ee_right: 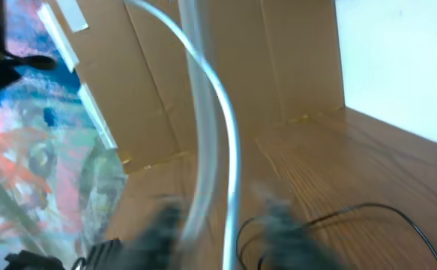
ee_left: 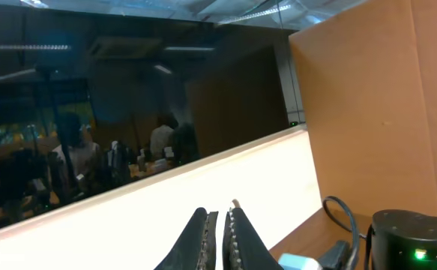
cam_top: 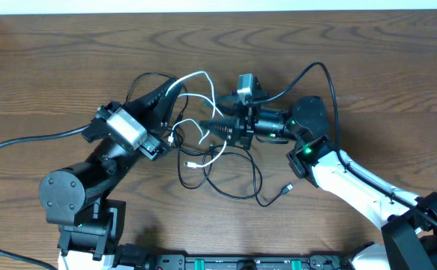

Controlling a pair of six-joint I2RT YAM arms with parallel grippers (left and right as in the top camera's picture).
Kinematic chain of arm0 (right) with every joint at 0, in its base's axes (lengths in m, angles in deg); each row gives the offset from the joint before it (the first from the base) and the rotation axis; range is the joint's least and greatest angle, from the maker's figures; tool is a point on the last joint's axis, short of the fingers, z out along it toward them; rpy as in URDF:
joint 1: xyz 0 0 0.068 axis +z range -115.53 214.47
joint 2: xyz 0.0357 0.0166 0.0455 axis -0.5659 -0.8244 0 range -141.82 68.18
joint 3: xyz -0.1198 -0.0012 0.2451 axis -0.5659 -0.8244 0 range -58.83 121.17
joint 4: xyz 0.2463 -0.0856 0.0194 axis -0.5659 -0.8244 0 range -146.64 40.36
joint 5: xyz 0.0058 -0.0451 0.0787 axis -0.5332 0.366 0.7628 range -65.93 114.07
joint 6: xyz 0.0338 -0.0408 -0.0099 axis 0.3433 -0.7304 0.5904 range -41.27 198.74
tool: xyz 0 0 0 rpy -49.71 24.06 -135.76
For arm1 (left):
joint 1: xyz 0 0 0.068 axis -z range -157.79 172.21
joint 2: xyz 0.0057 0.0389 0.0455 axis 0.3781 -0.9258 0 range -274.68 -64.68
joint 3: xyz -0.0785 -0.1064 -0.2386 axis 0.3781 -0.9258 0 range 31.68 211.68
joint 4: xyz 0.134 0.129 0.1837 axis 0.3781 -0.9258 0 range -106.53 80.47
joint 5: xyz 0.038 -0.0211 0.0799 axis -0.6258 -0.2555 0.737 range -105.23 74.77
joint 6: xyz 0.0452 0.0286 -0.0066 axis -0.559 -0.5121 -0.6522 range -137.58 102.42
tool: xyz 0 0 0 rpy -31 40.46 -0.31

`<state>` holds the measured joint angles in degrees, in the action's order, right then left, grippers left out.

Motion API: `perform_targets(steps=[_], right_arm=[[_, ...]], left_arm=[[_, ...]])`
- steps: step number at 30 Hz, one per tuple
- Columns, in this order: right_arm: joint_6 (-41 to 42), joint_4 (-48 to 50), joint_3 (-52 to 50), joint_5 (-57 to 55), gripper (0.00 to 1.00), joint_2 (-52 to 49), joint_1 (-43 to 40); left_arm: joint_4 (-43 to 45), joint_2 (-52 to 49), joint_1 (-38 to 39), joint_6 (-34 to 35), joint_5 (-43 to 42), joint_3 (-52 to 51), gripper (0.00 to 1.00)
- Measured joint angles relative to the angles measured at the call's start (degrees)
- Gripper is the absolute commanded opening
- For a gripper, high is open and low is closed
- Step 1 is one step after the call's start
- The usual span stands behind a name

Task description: Untangle cables

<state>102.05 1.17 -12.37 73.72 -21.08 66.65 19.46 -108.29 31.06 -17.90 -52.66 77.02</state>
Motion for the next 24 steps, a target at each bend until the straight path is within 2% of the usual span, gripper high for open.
perform_targets(steps=[4, 5, 8, 9, 12, 16, 24], right_arm=[[0.1, -0.9, 0.0, -0.5, 0.01, 0.0, 0.0], [0.2, -0.8, 0.0, -0.6, 0.01, 0.0, 0.0], [0.2, -0.9, 0.0, -0.7, 0.01, 0.0, 0.0], [0.1, -0.9, 0.0, -0.7, 0.01, 0.0, -0.2], [0.4, -0.5, 0.0, -0.6, 0.01, 0.0, -1.3], [3.1, 4.2, 0.0, -0.6, 0.01, 0.0, -5.2], [11.5, 16.9, 0.0, -0.6, 0.01, -0.1, -19.3]], left_arm=[[0.0, 0.0, 0.0, 0.3, 0.0, 0.0, 0.08], [0.0, 0.0, 0.0, 0.3, 0.0, 0.0, 0.14], [0.0, 0.0, 0.0, 0.3, 0.1, 0.0, 0.43], [0.0, 0.0, 0.0, 0.7, 0.0, 0.0, 0.57], [-0.2, 0.0, -0.2, 0.6, 0.1, 0.0, 0.79], [-2.5, 0.0, -0.2, 0.5, 0.0, 0.0, 0.82], [-15.4, -0.1, -0.2, 0.5, 0.0, 0.0, 0.83]])
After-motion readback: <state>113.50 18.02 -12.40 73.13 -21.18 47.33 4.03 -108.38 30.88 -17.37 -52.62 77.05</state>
